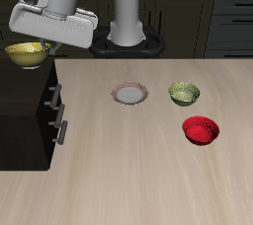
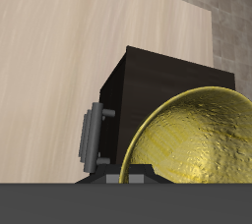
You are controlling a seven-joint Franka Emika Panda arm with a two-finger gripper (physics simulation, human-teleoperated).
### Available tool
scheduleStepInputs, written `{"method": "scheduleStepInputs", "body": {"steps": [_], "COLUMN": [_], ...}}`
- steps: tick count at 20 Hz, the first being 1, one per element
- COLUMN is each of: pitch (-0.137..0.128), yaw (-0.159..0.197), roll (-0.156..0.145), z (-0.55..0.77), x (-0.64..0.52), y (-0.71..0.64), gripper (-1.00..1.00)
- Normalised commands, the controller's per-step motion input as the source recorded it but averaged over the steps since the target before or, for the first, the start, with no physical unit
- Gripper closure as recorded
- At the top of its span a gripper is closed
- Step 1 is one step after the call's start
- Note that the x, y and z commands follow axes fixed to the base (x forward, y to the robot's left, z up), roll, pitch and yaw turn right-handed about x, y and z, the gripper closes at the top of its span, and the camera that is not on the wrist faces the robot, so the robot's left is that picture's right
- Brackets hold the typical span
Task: Place the yellow bowl on top of the wooden cabinet
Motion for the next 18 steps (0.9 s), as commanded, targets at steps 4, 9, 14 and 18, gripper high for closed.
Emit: {"method": "scheduleStepInputs", "body": {"steps": [4,9,14,18], "pitch": [0.0,0.012,-0.01,-0.013], "yaw": [-0.01,0.007,0.026,0.032], "roll": [0.016,-0.017,0.0,-0.009], "z": [-0.02,-0.07,0.04,0.09], "x": [0.04,0.06,0.02,0.05], "y": [0.03,-0.09,-0.12,-0.07], "gripper": [1.0,1.0,1.0,1.0]}}
